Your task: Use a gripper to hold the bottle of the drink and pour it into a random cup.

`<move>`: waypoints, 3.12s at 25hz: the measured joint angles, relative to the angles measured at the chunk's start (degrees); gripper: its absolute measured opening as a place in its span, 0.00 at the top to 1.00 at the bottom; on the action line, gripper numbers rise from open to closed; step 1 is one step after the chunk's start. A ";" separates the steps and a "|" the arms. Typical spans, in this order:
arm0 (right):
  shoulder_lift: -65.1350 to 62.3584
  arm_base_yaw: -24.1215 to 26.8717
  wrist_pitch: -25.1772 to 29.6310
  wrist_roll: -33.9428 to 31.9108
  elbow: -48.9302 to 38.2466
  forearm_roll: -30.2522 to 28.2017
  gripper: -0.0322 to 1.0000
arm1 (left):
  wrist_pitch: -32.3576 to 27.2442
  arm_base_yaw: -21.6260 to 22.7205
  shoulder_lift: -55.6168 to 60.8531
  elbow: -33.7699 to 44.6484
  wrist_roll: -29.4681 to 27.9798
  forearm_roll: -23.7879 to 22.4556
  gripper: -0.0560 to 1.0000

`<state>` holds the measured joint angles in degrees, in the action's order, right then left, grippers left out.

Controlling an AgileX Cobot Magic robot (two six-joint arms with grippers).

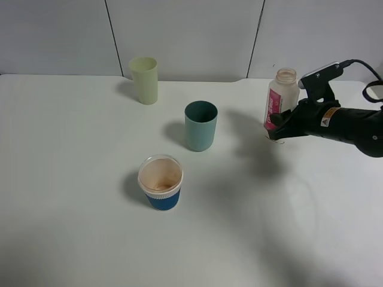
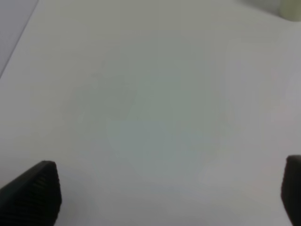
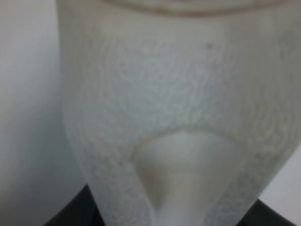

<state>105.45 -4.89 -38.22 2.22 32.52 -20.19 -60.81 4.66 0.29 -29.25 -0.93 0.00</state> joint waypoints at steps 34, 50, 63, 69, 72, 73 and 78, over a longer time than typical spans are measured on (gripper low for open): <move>4.19 0.00 -3.54 -0.81 0.00 -0.07 0.17 | 0.00 0.00 0.00 0.00 -0.04 0.00 0.07; -15.42 -0.43 15.60 -10.58 -0.21 -0.59 0.02 | 0.00 0.00 0.00 0.00 -0.04 0.00 0.07; -47.19 1.26 31.33 -9.96 -0.12 -0.01 0.02 | 0.00 0.00 0.00 0.00 -0.04 0.00 0.07; -61.23 6.88 44.56 -8.99 -0.12 -0.01 0.02 | 0.00 0.00 0.00 0.00 -0.04 0.00 0.07; -68.04 7.32 49.65 -8.56 -0.12 0.71 0.02 | 0.00 0.00 0.00 0.00 -0.04 0.00 0.07; -70.46 7.32 51.01 -8.51 -0.12 1.83 0.02 | 0.00 0.00 0.00 0.00 -0.04 0.00 0.07; -83.06 7.32 59.86 -8.51 -0.12 7.13 0.02 | 0.00 0.00 0.00 0.00 -0.04 0.00 0.07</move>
<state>22.39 2.43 21.64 -6.29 32.40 -13.07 -60.81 4.66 0.29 -29.25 -0.98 0.00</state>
